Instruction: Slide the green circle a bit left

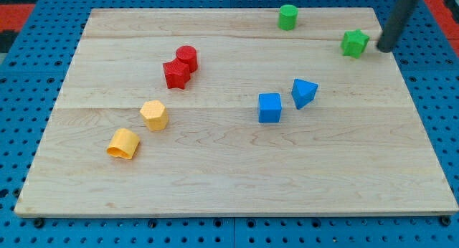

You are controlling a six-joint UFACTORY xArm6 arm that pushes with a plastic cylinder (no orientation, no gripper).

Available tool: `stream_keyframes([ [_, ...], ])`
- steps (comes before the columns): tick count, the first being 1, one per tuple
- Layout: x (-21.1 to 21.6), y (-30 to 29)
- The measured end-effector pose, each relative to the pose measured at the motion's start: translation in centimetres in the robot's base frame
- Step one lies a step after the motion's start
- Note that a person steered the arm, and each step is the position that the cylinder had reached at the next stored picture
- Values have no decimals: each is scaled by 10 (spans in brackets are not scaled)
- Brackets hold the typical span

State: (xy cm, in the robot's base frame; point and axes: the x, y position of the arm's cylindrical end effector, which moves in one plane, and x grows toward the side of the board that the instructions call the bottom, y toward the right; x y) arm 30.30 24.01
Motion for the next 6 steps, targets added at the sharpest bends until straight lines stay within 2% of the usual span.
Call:
stream_keyframes([
  [1,-53,-103],
  [2,-61,-109],
  [3,-53,-58],
  [4,-83,-48],
  [5,-112,-60],
  [6,-106,-123],
])
